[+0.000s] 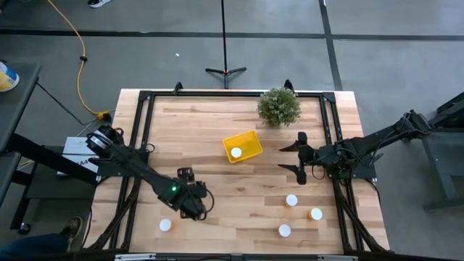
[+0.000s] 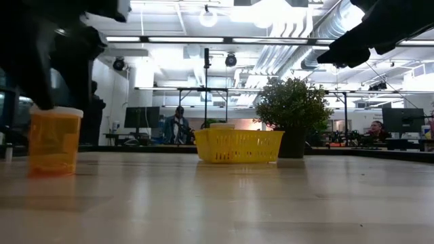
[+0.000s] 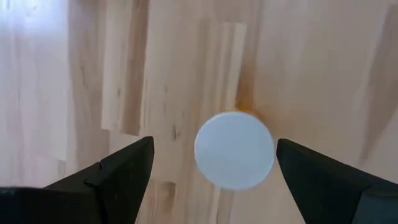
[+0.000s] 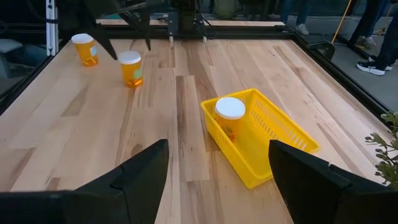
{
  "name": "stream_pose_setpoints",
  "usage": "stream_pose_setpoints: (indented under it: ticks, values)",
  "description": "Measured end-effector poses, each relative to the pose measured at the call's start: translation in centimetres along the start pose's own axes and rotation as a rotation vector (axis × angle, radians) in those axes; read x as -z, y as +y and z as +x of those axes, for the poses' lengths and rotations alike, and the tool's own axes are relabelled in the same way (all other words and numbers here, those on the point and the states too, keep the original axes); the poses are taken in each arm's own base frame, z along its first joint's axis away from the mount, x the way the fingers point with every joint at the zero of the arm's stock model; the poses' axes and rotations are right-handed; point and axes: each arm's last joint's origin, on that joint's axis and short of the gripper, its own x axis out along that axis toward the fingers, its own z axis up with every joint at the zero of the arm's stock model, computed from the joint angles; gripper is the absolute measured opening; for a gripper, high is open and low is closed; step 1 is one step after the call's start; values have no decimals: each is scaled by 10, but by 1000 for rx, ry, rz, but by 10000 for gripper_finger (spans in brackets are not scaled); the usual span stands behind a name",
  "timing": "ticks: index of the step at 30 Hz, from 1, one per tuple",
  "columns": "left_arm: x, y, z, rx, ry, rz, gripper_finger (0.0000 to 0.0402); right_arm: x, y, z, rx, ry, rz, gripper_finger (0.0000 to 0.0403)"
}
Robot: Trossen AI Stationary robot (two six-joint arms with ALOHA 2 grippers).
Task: Pick and place pill bottles into a basket
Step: Put the orange pill bottle into the yellow bin
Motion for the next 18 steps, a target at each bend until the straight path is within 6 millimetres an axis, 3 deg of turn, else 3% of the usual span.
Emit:
stream_pose_setpoints:
  ticks: [6, 18]
  values:
    - [0, 6, 17, 69, 45, -15, 373, 0, 0, 0, 0, 0, 0, 268]
    - [-1, 3, 19, 113, 43, 11, 373, 1, 0, 0, 2, 9, -5, 268]
